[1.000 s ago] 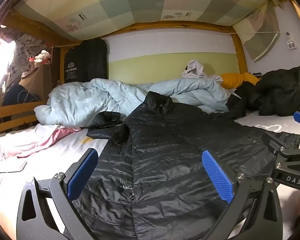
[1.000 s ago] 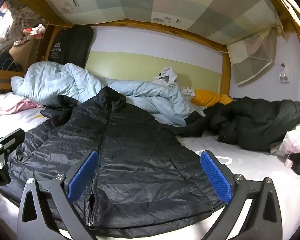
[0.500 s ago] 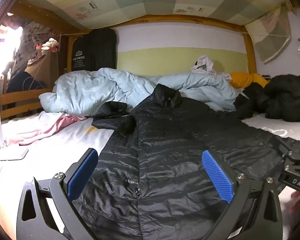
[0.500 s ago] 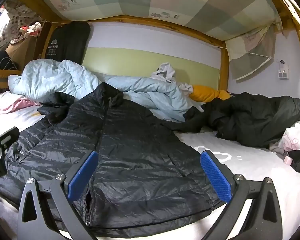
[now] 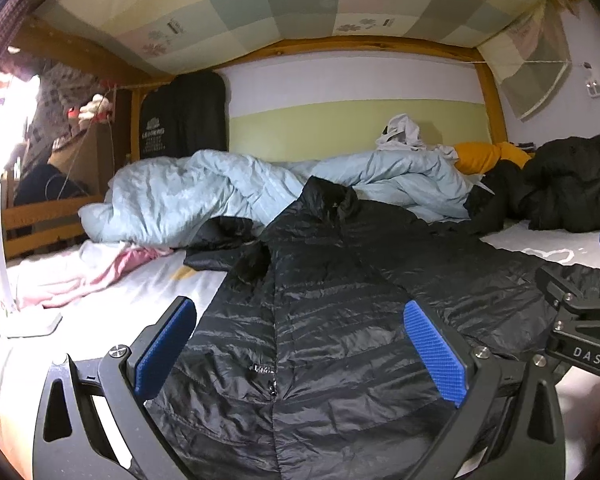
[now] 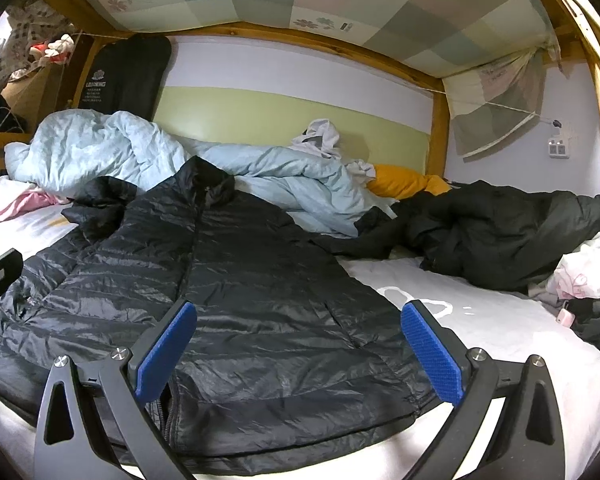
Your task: Fold large clothes
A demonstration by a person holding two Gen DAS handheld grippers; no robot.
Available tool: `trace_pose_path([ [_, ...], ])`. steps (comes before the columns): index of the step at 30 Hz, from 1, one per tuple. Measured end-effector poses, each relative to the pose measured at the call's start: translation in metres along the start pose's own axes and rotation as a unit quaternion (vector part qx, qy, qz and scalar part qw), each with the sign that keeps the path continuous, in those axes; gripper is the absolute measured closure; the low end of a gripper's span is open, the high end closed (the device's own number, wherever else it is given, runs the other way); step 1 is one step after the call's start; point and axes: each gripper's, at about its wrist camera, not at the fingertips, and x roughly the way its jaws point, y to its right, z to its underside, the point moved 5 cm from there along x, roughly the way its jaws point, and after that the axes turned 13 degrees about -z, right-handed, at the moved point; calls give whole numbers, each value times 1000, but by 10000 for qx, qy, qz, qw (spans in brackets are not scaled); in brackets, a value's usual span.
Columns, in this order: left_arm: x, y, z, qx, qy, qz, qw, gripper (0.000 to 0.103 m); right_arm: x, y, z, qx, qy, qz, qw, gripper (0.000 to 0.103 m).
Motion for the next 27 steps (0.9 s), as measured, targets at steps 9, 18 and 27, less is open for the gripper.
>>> trace_pose_path([
  [9,0,-2,-1,-46,-72,1,10000,0,2,0,1,-83,-36,-3,10000,0],
  [18,0,-3,-3,-27,23,-107,9999,0,-2,-11,-1,-280,-46,125,9995,0],
  [27,5,-6,0,-140,-70,-34,9999,0,-2,-15,-2,-308,-73,122,9994,0],
])
